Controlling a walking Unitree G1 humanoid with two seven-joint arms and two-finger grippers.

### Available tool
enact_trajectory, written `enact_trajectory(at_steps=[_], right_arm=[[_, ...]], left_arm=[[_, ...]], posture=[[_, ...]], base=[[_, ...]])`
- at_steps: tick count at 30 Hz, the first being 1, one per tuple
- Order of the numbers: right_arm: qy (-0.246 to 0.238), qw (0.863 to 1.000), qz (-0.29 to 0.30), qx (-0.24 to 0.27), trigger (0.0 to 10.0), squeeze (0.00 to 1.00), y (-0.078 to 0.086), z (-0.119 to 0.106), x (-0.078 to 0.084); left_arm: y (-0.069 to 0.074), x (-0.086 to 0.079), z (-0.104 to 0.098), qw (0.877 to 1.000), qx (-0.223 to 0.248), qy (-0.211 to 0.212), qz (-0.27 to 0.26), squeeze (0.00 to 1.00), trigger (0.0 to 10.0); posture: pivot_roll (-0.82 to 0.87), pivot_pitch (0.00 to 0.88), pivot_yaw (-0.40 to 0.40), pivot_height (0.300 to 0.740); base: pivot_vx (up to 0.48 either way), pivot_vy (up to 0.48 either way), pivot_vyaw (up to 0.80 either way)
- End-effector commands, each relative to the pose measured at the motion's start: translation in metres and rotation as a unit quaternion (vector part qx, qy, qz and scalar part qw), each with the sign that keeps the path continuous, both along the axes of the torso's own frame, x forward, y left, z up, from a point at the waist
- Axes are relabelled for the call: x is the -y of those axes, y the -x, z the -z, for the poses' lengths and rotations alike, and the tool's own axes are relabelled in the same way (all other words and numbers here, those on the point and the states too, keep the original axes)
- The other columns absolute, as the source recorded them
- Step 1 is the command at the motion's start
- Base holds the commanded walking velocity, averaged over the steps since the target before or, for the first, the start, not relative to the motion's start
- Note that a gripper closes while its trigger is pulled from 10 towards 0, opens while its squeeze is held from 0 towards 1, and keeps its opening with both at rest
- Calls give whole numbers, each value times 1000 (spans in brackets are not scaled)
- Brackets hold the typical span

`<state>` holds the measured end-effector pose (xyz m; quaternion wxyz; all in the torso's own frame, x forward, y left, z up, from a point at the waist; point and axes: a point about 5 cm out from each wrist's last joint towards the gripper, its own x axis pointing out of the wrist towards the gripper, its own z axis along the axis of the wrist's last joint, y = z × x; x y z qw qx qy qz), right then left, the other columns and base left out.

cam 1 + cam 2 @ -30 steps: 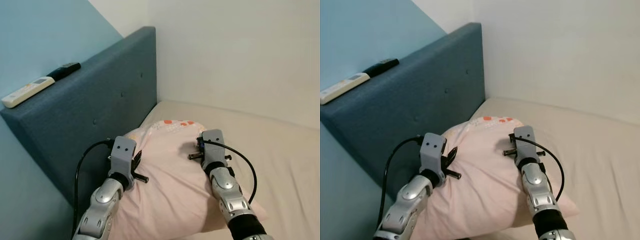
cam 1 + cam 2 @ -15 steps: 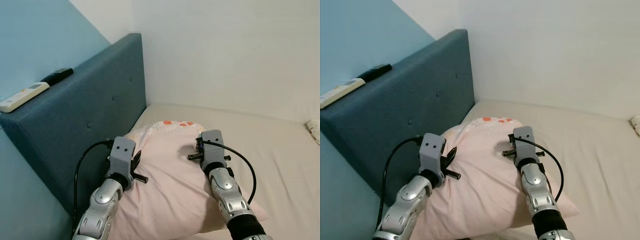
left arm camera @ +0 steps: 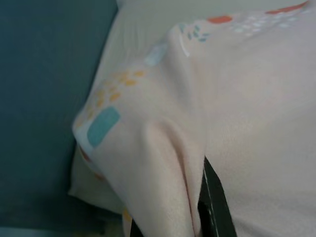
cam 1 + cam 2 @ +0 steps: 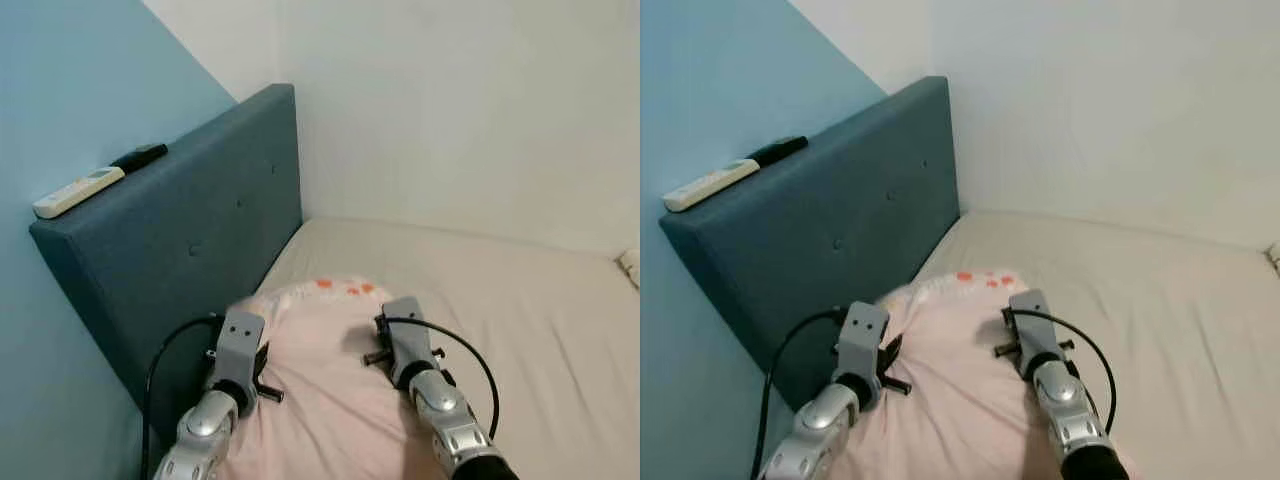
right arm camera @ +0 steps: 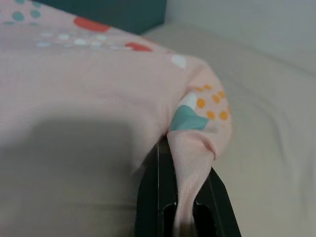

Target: Clean up the room

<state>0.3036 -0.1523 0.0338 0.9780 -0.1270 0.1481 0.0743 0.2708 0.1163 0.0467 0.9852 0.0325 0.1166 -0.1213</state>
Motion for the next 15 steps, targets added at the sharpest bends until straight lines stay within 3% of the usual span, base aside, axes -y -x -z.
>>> enact_trajectory(at_steps=[1, 7, 15], right_arm=[[14, 999, 32, 17, 10000, 0, -2, -5, 12], [6, 999, 38, 34, 10000, 0, -5, -11, 16], [1, 998, 37, 46, 10000, 0, -10, -16, 13]], left_arm=[[-2, -12, -4, 999, 23, -18, -14, 0, 10000], [-7, -10, -17, 999, 48, 2, -16, 0, 10000], [-11, -7, -24, 997, 73, 5, -11, 0, 10000]], posture=[[-25, 0, 16, 740], [-27, 0, 20, 740], [-26, 0, 19, 740]], base=[[0, 0, 0], [0, 0, 0], [0, 461, 0]])
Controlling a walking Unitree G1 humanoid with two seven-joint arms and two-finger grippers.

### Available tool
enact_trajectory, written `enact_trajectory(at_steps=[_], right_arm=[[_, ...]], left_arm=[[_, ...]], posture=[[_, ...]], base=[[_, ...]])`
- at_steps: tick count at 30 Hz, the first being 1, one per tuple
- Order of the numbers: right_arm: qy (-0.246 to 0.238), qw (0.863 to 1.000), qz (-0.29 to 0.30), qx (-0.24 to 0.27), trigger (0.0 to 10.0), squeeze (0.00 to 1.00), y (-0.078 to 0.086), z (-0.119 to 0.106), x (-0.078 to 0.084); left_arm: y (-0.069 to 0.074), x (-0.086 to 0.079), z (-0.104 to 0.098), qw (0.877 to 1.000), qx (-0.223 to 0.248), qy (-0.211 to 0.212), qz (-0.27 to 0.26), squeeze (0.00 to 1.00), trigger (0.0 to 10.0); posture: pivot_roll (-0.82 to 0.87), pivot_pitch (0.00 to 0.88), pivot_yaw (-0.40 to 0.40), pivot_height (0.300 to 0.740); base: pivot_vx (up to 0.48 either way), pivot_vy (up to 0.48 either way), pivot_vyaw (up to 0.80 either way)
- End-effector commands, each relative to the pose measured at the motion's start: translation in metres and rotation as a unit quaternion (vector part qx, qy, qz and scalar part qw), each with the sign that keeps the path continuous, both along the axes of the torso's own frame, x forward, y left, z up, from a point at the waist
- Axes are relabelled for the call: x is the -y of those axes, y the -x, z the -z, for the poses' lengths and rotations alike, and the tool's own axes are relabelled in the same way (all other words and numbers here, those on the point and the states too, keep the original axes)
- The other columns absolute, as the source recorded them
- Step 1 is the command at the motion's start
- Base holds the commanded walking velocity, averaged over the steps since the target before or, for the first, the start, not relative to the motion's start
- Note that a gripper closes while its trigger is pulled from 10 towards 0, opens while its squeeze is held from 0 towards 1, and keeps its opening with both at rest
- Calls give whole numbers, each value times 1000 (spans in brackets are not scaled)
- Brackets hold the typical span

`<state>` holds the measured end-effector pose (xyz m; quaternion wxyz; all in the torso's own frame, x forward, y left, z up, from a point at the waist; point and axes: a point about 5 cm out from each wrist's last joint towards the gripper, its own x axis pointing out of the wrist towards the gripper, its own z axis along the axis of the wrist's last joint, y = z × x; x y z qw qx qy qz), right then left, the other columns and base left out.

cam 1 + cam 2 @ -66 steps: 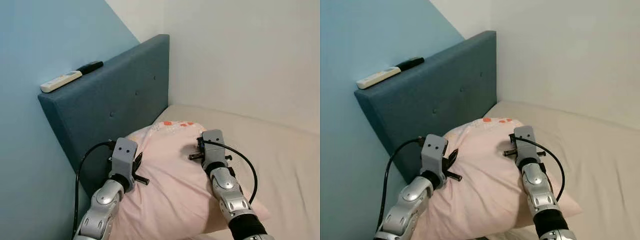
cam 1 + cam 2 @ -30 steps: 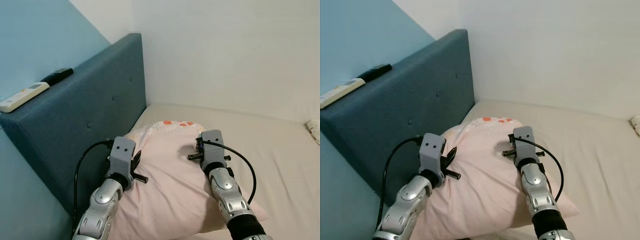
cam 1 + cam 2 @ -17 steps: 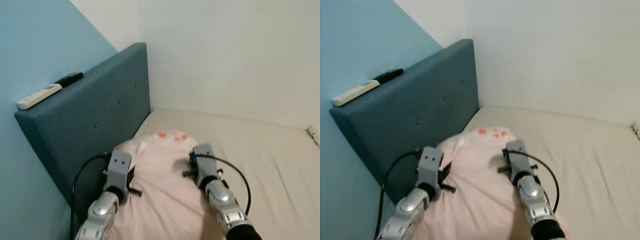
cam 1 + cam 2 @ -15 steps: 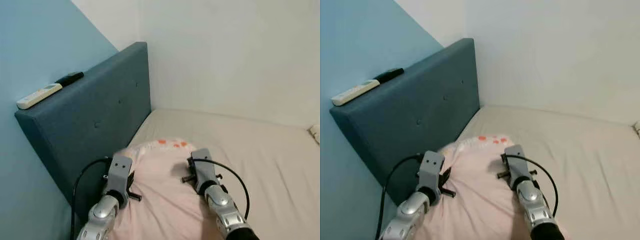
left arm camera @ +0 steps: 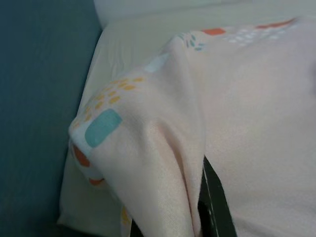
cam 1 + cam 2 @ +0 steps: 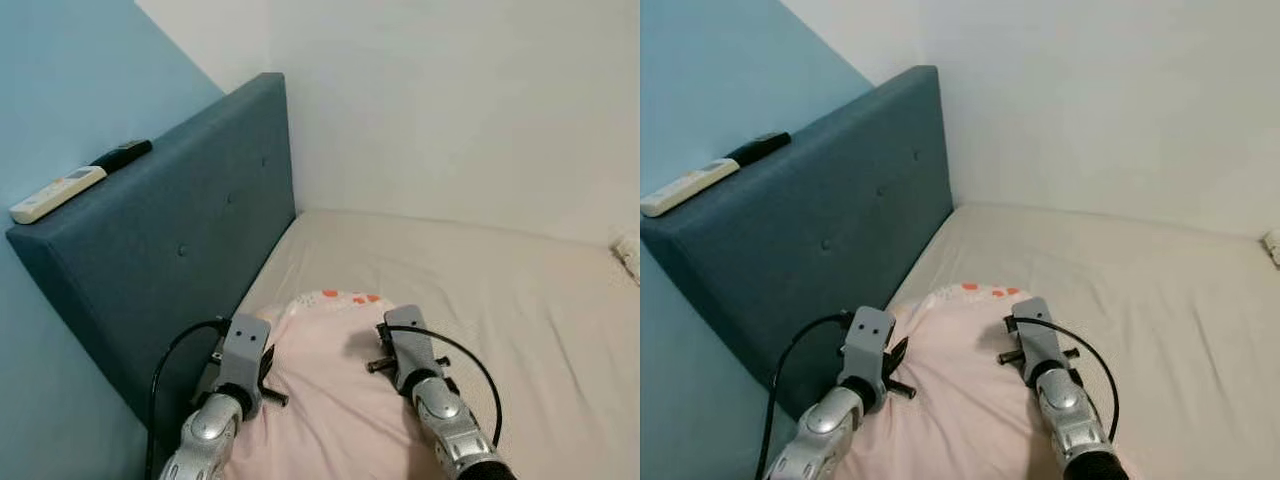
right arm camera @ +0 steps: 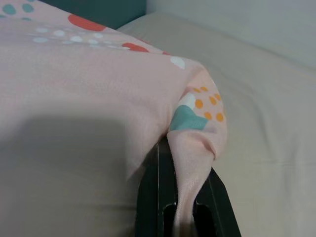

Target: Clean up the room

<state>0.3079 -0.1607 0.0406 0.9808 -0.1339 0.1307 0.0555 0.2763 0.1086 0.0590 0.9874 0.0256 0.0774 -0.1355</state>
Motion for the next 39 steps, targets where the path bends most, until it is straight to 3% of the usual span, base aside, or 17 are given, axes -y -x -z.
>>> enact_trajectory(at_steps=[1, 17, 21, 25, 28, 32, 39], right_arm=[[-7, 999, 21, 27, 10000, 0, -6, -9, 4], [-11, 999, 29, 34, 10000, 0, -8, -12, 8], [-13, 999, 32, 34, 10000, 0, -7, -11, 9], [-13, 999, 34, 34, 10000, 0, -7, -11, 9], [-13, 999, 36, 35, 10000, 0, -7, -11, 10], [-14, 999, 37, 37, 10000, 0, -8, -13, 12], [-19, 998, 35, 47, 10000, 0, -11, -18, 12]], left_arm=[[-5, -15, -12, 999, 37, -5, -27, 0, 10000], [-5, -17, -16, 998, 54, -13, -30, 0, 10000], [-5, -14, -17, 997, 60, -45, -15, 0, 10000], [-5, -12, -17, 997, 61, -52, -13, 0, 10000], [-6, -13, -15, 999, 41, -4, -29, 0, 10000], [-9, -16, -16, 997, 43, -32, -49, 0, 10000], [-11, -22, -15, 995, 36, -35, -81, 0, 10000]], posture=[[-22, 0, 17, 740], [-18, 0, 19, 740], [-19, 0, 22, 740], [-20, 0, 24, 740], [-20, 0, 24, 740], [-21, 0, 22, 740], [-20, 0, 18, 740]], base=[[0, 356, 0], [0, 15, 0], [0, -480, 0], [0, -480, 0], [0, -160, 0], [0, 0, 0], [0, 0, 0]])
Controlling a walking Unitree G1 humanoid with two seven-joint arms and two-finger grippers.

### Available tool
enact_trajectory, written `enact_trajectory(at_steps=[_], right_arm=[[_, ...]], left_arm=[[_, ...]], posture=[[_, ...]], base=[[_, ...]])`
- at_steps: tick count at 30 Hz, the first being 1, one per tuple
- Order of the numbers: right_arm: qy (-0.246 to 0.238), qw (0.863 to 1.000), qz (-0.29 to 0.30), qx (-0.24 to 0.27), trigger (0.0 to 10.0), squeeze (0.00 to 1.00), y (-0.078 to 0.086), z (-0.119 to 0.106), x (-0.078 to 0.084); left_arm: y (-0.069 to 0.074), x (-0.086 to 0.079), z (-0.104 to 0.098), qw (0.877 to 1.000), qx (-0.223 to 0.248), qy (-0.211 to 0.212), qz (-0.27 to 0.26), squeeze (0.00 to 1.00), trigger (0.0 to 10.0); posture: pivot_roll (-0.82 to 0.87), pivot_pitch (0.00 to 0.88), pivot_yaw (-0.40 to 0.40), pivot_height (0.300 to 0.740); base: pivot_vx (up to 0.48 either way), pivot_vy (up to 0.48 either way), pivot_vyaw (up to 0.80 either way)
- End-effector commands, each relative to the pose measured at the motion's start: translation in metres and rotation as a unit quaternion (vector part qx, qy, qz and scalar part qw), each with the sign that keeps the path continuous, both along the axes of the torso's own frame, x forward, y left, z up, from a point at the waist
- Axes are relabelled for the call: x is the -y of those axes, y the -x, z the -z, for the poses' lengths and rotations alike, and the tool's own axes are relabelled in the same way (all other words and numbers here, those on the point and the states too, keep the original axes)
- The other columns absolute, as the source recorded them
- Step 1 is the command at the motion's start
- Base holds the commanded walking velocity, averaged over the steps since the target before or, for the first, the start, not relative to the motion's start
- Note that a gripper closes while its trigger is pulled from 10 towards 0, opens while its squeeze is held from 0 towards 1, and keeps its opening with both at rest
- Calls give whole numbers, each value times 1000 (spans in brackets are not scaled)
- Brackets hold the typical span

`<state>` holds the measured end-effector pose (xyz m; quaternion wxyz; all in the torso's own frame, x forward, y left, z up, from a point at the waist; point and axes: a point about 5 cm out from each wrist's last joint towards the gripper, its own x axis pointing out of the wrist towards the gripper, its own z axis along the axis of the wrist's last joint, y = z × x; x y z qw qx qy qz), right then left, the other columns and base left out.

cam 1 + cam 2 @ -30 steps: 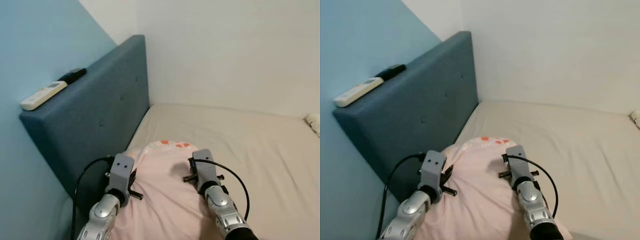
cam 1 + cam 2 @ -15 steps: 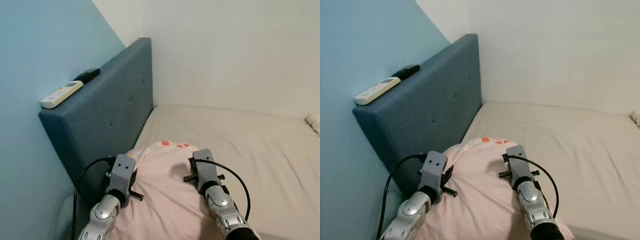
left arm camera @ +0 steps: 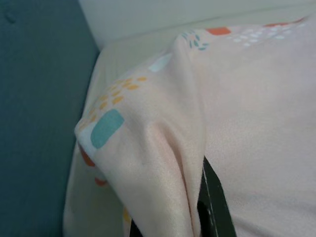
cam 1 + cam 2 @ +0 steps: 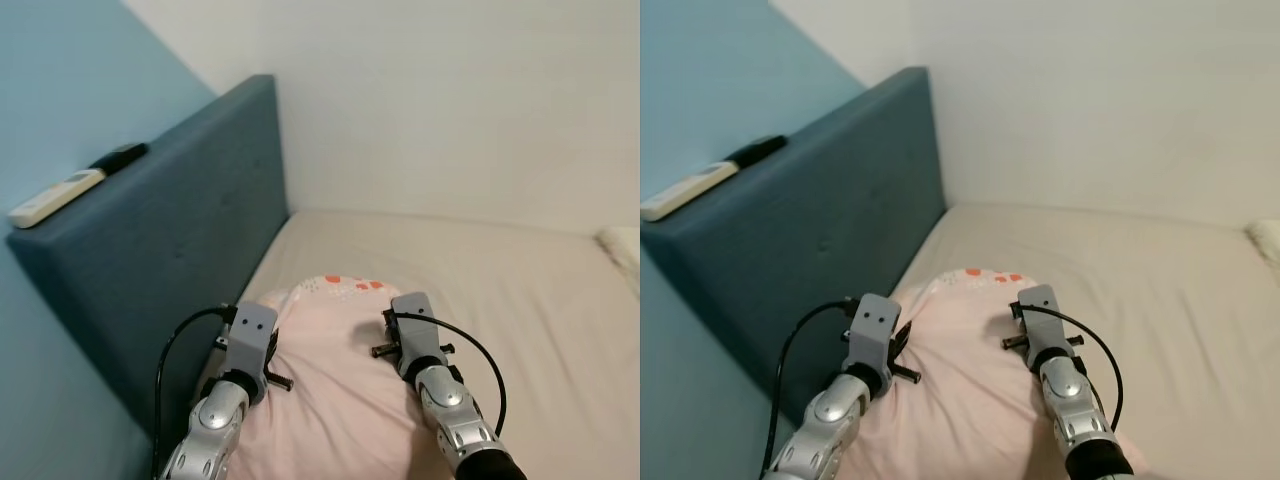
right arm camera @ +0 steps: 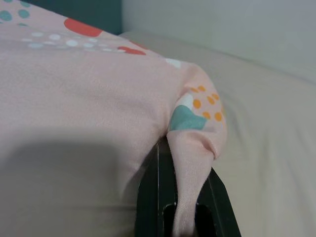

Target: Clean up the room

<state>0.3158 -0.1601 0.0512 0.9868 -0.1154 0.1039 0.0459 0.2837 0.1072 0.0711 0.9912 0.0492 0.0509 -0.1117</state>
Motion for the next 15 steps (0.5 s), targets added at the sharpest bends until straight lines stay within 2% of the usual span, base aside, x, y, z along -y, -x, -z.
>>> enact_trajectory(at_steps=[1, 4, 15], right_arm=[[1, 999, 26, 30, 10000, 0, -5, -11, 12], [6, 998, 26, 53, 10000, 0, -9, -20, 12], [4, 998, 32, 54, 10000, 0, -10, -21, 15]], left_arm=[[-3, -24, -3, 998, 12, -16, -58, 0, 10000], [-3, -24, -2, 998, 13, -28, -52, 0, 10000], [-4, -23, -6, 998, 25, -15, -53, 0, 10000]], posture=[[-21, 0, 18, 740], [-24, 0, 17, 740], [-25, 0, 14, 740]], base=[[0, 0, 0], [0, 0, 0], [0, 0, 0]])
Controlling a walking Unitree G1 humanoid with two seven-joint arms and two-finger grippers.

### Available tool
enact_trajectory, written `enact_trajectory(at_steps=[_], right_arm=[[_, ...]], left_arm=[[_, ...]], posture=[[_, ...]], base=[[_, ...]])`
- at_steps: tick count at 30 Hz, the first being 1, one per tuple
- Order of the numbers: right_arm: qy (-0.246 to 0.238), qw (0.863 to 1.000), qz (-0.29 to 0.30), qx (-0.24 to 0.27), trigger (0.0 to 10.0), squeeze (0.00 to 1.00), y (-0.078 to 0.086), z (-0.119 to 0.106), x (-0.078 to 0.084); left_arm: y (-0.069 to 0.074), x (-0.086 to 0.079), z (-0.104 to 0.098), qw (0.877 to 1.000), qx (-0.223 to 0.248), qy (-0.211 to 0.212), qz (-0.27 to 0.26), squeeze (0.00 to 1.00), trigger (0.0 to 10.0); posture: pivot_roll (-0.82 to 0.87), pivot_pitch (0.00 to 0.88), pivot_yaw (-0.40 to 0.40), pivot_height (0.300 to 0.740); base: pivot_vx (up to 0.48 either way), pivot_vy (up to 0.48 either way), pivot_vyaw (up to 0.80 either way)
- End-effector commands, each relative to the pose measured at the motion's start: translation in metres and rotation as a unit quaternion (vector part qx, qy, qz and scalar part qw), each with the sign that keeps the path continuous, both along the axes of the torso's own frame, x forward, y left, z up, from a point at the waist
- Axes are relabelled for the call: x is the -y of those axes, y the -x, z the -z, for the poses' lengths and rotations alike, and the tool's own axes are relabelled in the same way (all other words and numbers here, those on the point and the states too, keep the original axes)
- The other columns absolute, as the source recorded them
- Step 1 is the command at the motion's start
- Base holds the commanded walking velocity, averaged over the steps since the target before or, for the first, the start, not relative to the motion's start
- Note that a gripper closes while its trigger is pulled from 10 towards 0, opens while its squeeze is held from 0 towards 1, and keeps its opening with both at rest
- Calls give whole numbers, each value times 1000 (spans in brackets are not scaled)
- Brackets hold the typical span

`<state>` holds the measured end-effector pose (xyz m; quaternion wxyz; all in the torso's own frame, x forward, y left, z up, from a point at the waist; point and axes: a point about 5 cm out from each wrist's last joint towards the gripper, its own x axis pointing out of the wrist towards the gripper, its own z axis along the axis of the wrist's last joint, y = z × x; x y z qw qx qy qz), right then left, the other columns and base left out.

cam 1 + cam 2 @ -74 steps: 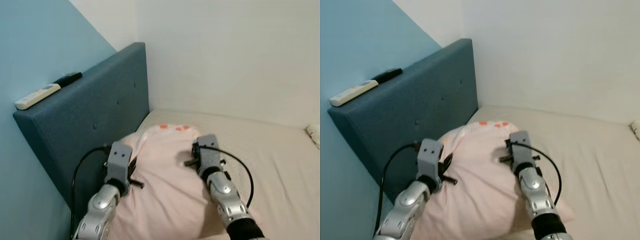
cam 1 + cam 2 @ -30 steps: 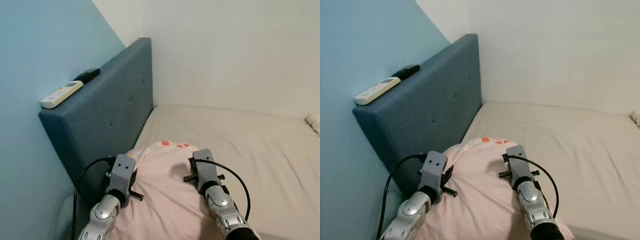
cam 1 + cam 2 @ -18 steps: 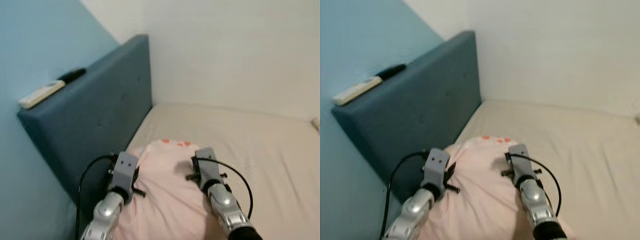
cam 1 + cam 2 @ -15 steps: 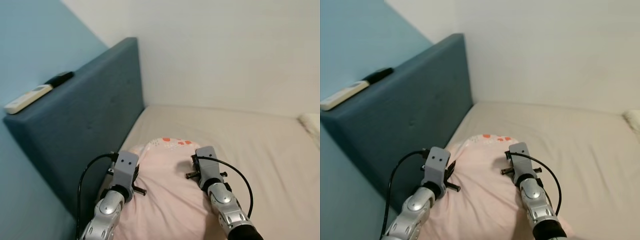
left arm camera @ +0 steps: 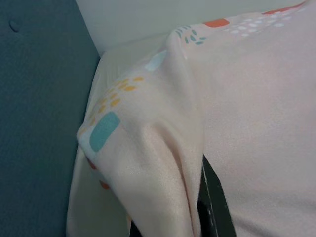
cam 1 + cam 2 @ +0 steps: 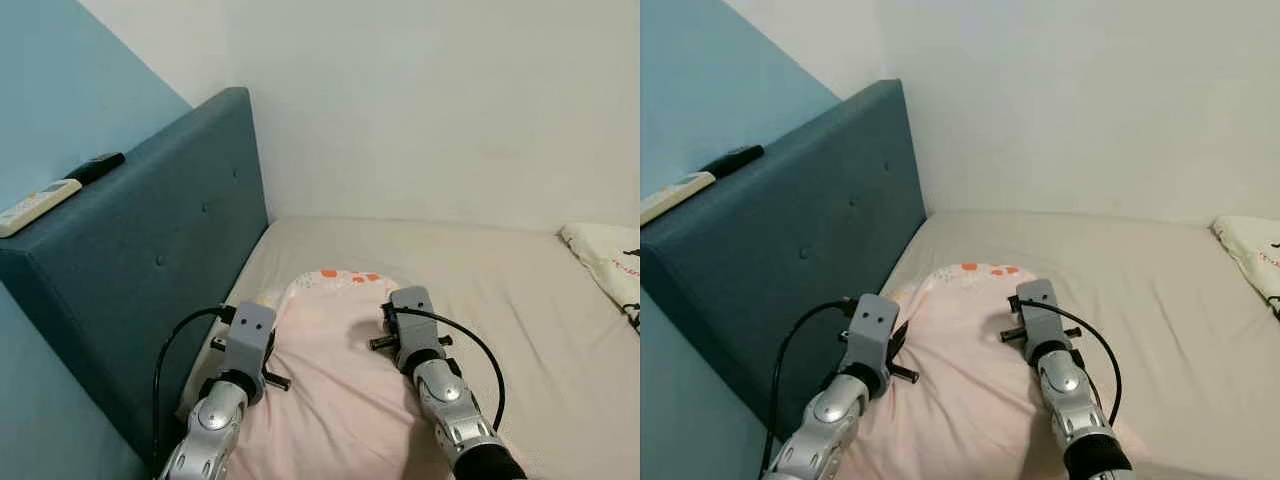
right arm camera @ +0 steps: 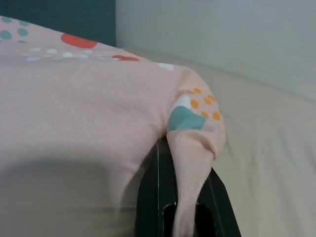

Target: Clean up the room

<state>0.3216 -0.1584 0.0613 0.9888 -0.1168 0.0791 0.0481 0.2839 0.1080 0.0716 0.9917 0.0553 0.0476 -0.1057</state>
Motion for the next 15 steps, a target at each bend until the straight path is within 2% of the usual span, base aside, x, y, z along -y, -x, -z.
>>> enact_trajectory(at_steps=[1, 15], right_arm=[[3, 999, 37, 30, 10000, 0, -5, -11, 17], [7, 999, 40, 29, 10000, 0, -4, -10, 16]], left_arm=[[-4, -22, -6, 999, 21, -9, -47, 0, 10000], [-6, -23, -9, 998, 29, -5, -52, 0, 10000]], posture=[[-25, 0, 14, 740], [-27, 0, 16, 740]], base=[[0, 0, 0], [0, 0, 0]])
